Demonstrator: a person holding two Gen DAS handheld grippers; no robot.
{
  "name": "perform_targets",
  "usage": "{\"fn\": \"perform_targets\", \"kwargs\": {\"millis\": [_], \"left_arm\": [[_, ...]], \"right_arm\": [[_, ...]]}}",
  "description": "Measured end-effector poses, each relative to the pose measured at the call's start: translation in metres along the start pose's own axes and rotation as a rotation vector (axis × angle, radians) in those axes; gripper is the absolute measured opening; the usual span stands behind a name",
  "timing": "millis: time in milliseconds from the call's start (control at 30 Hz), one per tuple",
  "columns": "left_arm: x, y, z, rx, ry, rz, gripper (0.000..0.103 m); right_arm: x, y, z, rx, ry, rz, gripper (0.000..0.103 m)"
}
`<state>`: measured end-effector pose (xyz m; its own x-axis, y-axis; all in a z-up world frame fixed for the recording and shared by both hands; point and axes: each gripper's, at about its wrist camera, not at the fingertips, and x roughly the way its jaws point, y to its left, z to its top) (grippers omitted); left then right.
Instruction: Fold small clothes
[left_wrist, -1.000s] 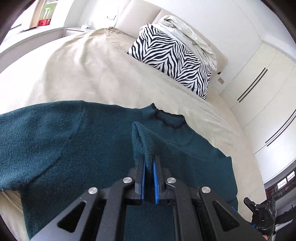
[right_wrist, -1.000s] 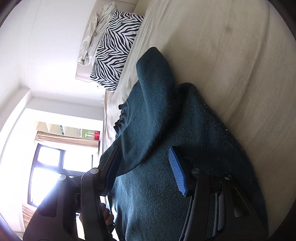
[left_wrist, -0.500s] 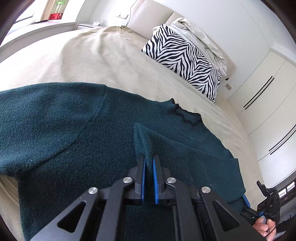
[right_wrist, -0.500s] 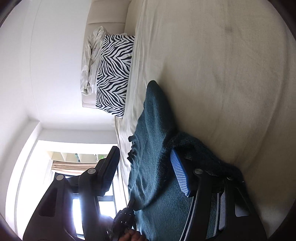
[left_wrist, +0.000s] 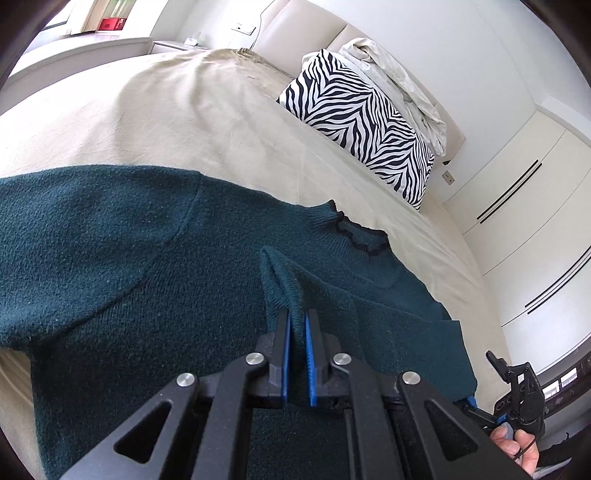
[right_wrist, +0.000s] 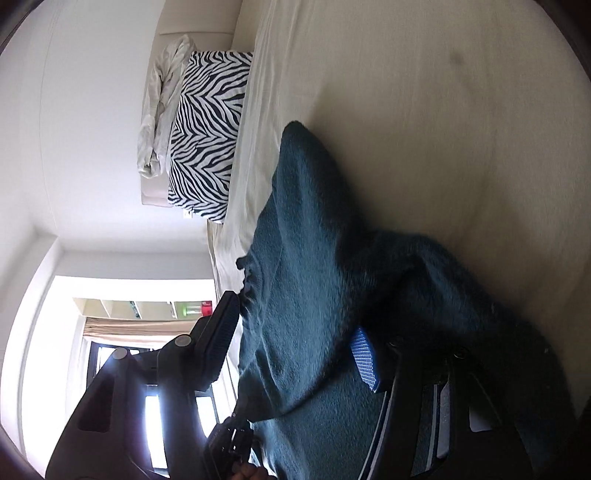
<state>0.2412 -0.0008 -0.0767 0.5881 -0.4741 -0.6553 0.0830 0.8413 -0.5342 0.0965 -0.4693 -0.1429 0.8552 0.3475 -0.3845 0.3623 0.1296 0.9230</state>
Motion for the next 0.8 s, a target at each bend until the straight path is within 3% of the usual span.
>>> {"fn": "perform_targets", "kwargs": {"millis": [133,233,300,400,567,800], "left_arm": [[0.009,-0.005,-0.003,0.004,0.018,-0.02,0.008],[0.017,-0.014,-0.008,0.036,0.029,-0.01,0.008],[0.021,-0.012,-0.011,0.035,0.034,0.0,0.008],[0.02,-0.004,-0.009,0.02,0.03,-0.004,0.008],[0.017,-0.002,-0.005,0.02,0.012,-0.003,0.008],[0.02,-0.006,-0.003,0.068,0.001,0.026,0.008]], "right_arm": [[-0.023,0.003,0.027,-0.025,-0.129,0.073,0.055],[-0.031,-0.015,0.04,0.031,-0.165,0.112,0.047],[-0.029,-0.02,0.041,0.002,-0.157,0.095,0.039],[-0.029,-0.015,0.04,-0.057,-0.129,0.095,0.041],[-0.04,-0.025,0.034,-0.019,-0.08,0.104,0.041],[-0.068,-0.024,0.018,-0.038,-0.024,-0.039,0.045]]}}
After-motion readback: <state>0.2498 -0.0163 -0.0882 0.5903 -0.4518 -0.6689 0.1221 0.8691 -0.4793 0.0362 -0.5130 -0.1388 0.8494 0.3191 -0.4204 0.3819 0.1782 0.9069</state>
